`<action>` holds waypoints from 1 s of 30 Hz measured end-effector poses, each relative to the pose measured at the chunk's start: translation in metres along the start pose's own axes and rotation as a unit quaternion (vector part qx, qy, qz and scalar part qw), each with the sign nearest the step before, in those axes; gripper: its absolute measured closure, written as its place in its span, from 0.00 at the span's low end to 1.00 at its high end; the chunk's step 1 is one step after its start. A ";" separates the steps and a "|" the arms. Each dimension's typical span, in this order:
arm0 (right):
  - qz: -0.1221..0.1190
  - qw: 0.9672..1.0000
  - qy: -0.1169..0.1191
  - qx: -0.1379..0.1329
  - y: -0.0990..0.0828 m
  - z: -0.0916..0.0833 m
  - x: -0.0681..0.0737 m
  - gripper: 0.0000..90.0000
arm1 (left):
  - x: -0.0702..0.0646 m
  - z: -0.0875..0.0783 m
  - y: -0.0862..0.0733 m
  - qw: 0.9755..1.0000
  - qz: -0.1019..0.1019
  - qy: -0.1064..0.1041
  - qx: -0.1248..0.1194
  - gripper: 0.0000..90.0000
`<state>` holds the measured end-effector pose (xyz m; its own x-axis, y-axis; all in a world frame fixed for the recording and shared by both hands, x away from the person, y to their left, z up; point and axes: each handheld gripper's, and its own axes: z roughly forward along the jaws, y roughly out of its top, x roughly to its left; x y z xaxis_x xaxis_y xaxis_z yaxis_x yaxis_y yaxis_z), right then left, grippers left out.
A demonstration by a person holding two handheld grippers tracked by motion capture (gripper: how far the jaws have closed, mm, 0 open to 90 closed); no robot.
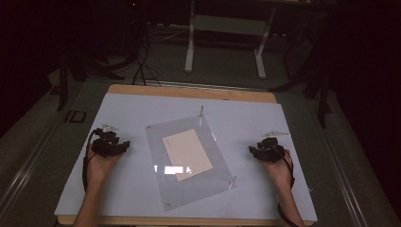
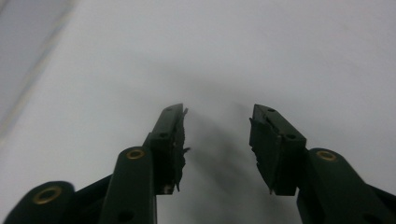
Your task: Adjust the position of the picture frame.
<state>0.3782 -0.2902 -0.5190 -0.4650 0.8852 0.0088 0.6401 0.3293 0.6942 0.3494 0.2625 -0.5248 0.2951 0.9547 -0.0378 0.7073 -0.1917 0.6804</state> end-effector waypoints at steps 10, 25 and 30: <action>-0.025 0.999 0.027 0.009 0.002 -0.002 0.012 0.62 | -0.023 -0.009 0.010 0.997 0.067 -0.033 -0.014 0.57; -0.072 0.995 0.067 -0.007 0.006 -0.033 0.037 0.72 | -0.037 -0.017 0.034 0.991 0.087 -0.102 -0.018 0.65; -0.082 0.993 0.090 -0.007 0.005 -0.040 0.045 0.70 | -0.043 -0.015 0.046 0.989 0.101 -0.109 -0.015 0.67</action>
<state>0.3353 -0.2617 -0.4864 -0.6648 0.7467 0.0234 0.5391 0.4577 0.7070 0.3597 0.2163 -0.4805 0.5625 0.8250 -0.0534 0.6009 -0.3636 0.7118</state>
